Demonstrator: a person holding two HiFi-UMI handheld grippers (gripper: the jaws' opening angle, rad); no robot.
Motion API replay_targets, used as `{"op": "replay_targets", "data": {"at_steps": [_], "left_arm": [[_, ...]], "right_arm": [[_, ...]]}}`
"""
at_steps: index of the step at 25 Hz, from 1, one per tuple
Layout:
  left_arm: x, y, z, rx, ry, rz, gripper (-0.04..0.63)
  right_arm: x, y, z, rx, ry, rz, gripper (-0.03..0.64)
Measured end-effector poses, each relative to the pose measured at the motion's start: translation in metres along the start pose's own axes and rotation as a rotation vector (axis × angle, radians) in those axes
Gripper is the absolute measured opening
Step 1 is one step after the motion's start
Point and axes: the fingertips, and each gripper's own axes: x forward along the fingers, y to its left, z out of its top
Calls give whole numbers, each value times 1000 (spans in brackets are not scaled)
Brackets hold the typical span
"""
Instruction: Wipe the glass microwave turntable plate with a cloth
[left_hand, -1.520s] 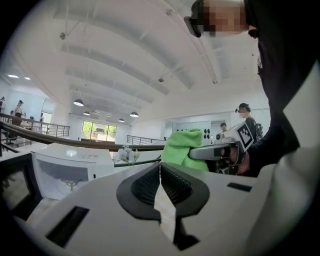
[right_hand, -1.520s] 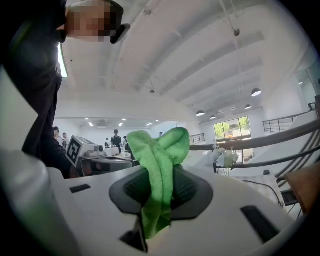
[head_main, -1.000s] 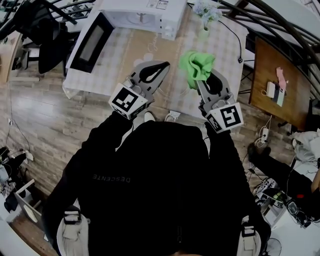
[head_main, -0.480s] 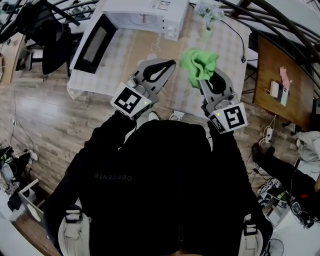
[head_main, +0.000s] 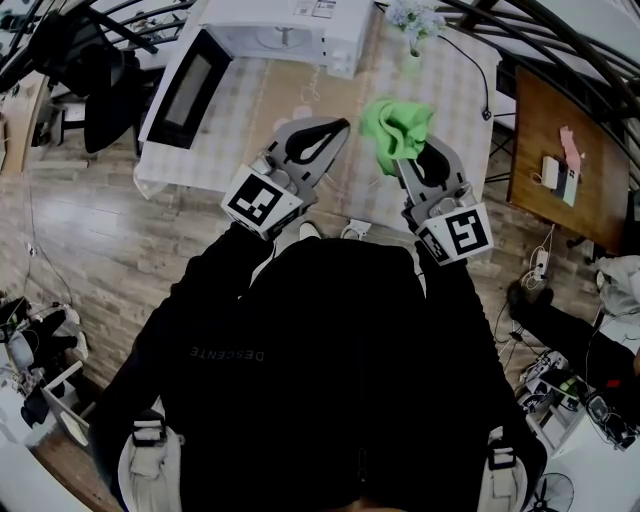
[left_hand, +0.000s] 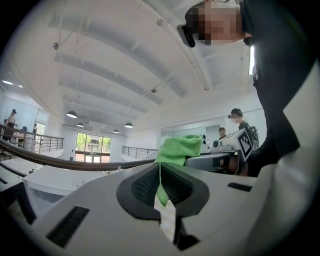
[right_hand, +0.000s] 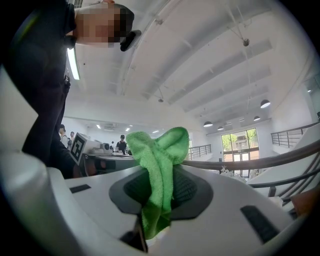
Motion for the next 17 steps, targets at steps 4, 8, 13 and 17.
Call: {"op": "replay_targets", "data": {"at_steps": [4,8,13,17], "left_arm": [[0,2,-1,-2,3,0,21],[0,3,-3,1,5,1,21],[1,3,-3,17,12,1,21],[2,3,-3,11,10,-2,21]], "right_arm": [[2,1,0,1,1,2,89],[3,0,-1,0,2,3,89],[4,0,-2,0,3,5,89],[5,0,-3,6,6,3,89]]}}
